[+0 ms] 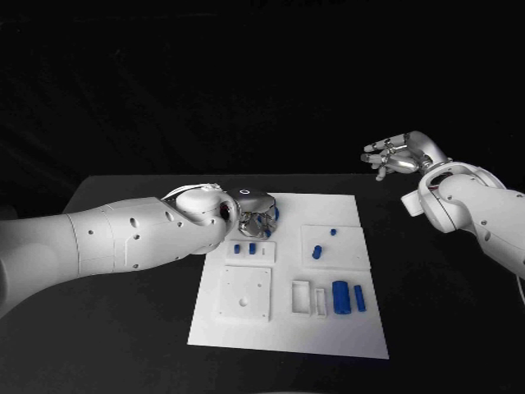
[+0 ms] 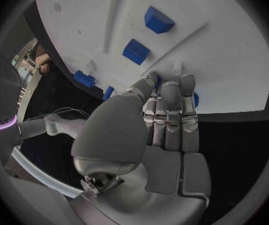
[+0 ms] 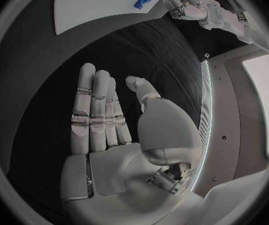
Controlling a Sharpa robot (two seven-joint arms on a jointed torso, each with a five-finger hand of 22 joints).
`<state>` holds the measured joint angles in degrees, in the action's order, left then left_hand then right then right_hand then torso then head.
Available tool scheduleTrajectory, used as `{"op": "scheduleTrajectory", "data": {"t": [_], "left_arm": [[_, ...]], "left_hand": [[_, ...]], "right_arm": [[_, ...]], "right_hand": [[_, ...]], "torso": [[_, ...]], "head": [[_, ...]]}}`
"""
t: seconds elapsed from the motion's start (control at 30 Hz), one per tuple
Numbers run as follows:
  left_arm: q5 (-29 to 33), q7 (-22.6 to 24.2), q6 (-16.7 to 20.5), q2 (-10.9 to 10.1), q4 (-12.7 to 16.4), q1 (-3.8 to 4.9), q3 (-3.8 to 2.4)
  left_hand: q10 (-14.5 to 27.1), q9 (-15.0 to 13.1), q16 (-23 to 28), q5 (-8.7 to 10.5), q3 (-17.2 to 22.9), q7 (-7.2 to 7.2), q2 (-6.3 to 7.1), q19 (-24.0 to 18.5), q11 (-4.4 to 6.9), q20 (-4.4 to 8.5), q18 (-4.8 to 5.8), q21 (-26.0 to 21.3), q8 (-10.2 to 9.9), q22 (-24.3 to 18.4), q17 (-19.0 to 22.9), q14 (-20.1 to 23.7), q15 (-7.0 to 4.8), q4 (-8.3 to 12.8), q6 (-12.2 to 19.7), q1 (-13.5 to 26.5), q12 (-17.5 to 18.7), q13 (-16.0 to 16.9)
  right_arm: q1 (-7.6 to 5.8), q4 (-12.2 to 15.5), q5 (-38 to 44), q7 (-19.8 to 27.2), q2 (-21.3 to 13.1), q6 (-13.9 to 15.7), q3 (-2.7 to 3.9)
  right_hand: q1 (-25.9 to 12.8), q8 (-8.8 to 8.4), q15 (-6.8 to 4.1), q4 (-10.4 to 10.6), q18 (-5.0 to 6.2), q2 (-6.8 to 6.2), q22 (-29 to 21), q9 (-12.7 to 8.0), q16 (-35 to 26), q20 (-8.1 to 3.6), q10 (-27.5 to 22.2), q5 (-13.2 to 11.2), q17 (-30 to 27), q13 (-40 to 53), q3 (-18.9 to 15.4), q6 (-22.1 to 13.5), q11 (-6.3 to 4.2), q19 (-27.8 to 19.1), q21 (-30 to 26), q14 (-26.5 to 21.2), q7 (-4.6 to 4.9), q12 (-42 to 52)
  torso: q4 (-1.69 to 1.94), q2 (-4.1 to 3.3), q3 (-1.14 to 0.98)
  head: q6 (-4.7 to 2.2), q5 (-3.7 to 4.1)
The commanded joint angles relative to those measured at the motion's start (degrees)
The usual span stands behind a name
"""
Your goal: Assemble the parts on the task board
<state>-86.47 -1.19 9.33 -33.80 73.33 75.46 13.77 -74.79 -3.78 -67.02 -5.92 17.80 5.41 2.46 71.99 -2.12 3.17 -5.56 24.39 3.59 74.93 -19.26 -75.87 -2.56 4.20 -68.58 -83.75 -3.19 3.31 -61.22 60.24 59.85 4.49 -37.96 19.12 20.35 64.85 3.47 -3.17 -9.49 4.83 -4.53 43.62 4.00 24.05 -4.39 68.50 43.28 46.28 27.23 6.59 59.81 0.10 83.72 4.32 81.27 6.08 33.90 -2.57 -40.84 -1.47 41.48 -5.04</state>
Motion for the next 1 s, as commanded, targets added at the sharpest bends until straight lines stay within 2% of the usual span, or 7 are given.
{"op": "scheduleTrajectory", "data": {"t": [0.03, 0.37, 0.53, 0.7, 0.87, 1.0], "left_arm": [[-0.19, -0.27, 0.14, 0.04, 0.13, -0.12, 0.03], [0.20, 0.00, 2.23, -0.90, 1.18, -0.18, -0.03], [2.02, 0.25, 3.96, -2.17, 2.36, -0.18, -0.42], [4.80, 0.67, 4.95, -3.48, 3.31, -0.18, -1.66], [8.22, 0.81, 4.73, -5.18, 4.63, -0.17, -3.21], [9.68, 0.63, 3.71, -6.46, 5.42, -0.15, -3.88]], "left_hand": [[-0.63, -0.07, -0.25, 0.03, 1.43, -0.04, -0.73, -0.41, 0.15, 0.38, -0.71, 0.88, 0.07, 1.26, -0.15, -0.50, 0.00, 0.85, -0.70, 0.37, -0.23, 0.14], [-1.05, -0.07, -0.33, -0.07, 2.35, -0.13, -0.62, -0.42, 0.26, 0.52, -0.77, 1.84, 0.07, 1.14, -0.44, -1.13, -0.16, 1.52, -0.96, 1.18, -0.25, 0.15], [-1.05, -0.07, -0.31, -0.26, 2.54, -0.15, -0.50, -0.29, 0.27, 0.60, -0.77, 2.03, 0.08, 1.12, -0.54, -1.34, -0.22, 1.69, -1.01, 1.26, -0.25, 0.15], [-1.01, -0.07, -0.28, -0.24, 2.51, -0.15, -0.41, -0.25, 0.28, 0.63, -0.74, 2.09, 0.07, 1.09, -0.58, -1.44, -0.27, 1.61, -1.03, 1.54, -0.24, 0.14], [-0.97, -0.07, -0.22, 0.06, 2.29, -0.19, -0.31, -0.24, 0.32, 0.65, -0.65, 2.05, 0.08, 1.03, -0.63, -1.48, -0.29, 1.48, -1.05, 1.81, -0.24, 0.14], [-0.98, -0.07, -0.06, 0.16, 1.96, -0.21, -0.32, -0.29, 0.34, 0.70, -0.53, 1.92, 0.07, 1.00, -0.68, -1.43, -0.31, 1.48, -1.09, 1.71, -0.24, 0.14]], "right_arm": [[0.02, 0.05, 0.00, 0.60, 0.05, -0.23, 0.03], [0.02, 0.01, 0.00, 0.62, 0.09, -0.20, 0.03], [0.02, -0.04, 0.00, 0.63, 0.09, -0.18, 0.03], [0.02, -0.06, 0.00, 0.63, 0.08, -0.18, 0.03], [0.02, -0.10, 0.00, 0.62, 0.03, -0.19, 0.03], [0.02, -0.13, 0.00, 0.60, -0.01, -0.20, 0.03]], "right_hand": [[-0.07, 0.14, 0.09, -0.05, 0.00, -0.42, -0.14, -0.07, -0.40, 0.24, -0.15, 0.35, 0.04, -0.08, 0.06, -0.16, -0.10, 1.45, 0.37, 0.35, 0.09, 0.38], [-0.07, 0.14, 0.09, -0.05, 0.00, -0.42, -0.14, -0.07, -0.40, 0.24, -0.15, 0.35, 0.04, -0.08, 0.06, -0.16, -0.10, 1.45, 0.37, 0.35, 0.09, 0.38], [-0.07, 0.14, 0.09, -0.05, 0.00, -0.42, -0.14, -0.07, -0.40, 0.24, -0.15, 0.35, 0.04, -0.08, 0.06, -0.16, -0.10, 1.45, 0.37, 0.35, 0.09, 0.38], [-0.07, 0.14, 0.09, -0.05, 0.00, -0.42, -0.14, -0.07, -0.40, 0.24, -0.15, 0.35, 0.04, -0.08, 0.06, -0.16, -0.10, 1.45, 0.37, 0.35, 0.09, 0.38], [-0.07, 0.14, 0.09, -0.05, 0.00, -0.42, -0.14, -0.07, -0.40, 0.24, -0.15, 0.35, 0.04, -0.08, 0.06, -0.16, -0.10, 1.45, 0.37, 0.35, 0.09, 0.38], [-0.07, 0.14, 0.09, -0.05, 0.00, -0.42, -0.14, -0.07, -0.40, 0.24, -0.15, 0.35, 0.04, -0.08, 0.06, -0.16, -0.10, 1.45, 0.37, 0.35, 0.09, 0.38]], "torso": [[0.01, 0.00, 0.01], [0.02, -0.02, 0.03], [0.04, 0.01, 0.03], [0.05, 0.03, 0.02], [0.10, 0.02, 0.03], [0.10, 0.05, 0.02]], "head": [[-0.01, 0.02], [-0.21, 0.01], [-0.26, -0.02], [-0.30, 0.02], [-0.29, -0.03], [-0.31, -0.04]]}}
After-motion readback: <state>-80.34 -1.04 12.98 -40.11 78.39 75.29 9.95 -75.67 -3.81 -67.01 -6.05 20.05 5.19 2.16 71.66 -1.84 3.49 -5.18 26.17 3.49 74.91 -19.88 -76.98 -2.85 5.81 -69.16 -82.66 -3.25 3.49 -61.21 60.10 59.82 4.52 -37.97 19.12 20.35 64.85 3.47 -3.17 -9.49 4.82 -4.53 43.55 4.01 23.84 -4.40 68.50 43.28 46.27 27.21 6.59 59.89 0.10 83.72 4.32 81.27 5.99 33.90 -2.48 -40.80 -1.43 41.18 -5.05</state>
